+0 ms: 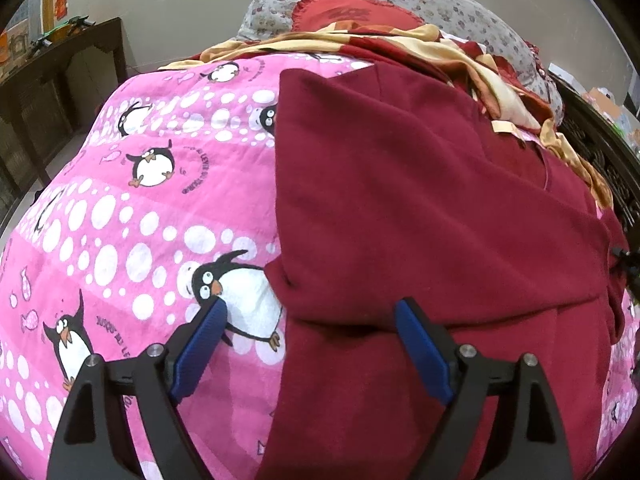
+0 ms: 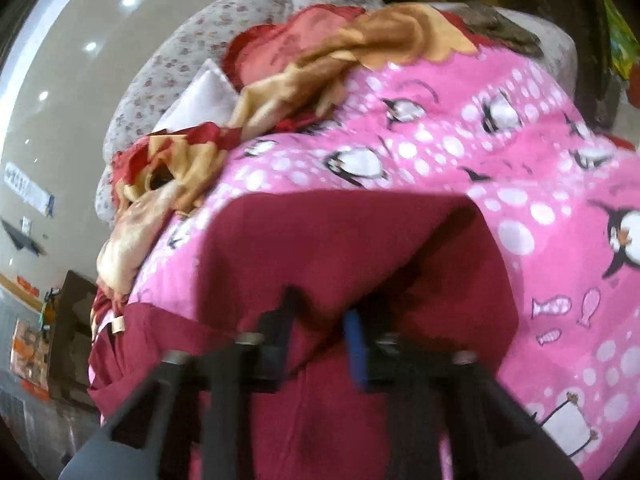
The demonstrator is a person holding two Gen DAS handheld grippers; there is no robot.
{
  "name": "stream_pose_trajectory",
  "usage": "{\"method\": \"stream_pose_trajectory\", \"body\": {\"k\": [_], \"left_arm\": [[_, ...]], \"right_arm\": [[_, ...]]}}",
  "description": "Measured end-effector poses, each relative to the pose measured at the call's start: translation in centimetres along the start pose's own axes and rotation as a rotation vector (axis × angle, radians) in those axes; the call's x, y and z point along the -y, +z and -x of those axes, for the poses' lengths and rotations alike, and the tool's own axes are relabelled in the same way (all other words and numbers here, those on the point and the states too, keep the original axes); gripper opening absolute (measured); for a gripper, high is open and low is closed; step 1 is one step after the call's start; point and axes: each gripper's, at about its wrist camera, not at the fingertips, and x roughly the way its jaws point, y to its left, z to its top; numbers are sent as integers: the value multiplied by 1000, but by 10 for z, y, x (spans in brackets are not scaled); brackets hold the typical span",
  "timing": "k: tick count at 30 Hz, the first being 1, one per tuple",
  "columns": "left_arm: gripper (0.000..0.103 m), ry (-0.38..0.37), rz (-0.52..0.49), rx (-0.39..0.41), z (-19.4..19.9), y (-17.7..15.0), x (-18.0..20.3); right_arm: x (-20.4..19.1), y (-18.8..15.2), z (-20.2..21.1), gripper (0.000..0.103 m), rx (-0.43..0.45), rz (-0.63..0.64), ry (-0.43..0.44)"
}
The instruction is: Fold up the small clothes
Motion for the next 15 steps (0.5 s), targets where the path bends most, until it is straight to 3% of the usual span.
{"method": "stream_pose_trajectory", "body": {"k": [6,15], "left_arm": [[89,21,-71,36,20,8,1],[89,15,-91,118,59,24,-12]], "right_arm": [[-58,6,66,14,25,218,112],[-147,-19,123,14,-148,488,358]]}}
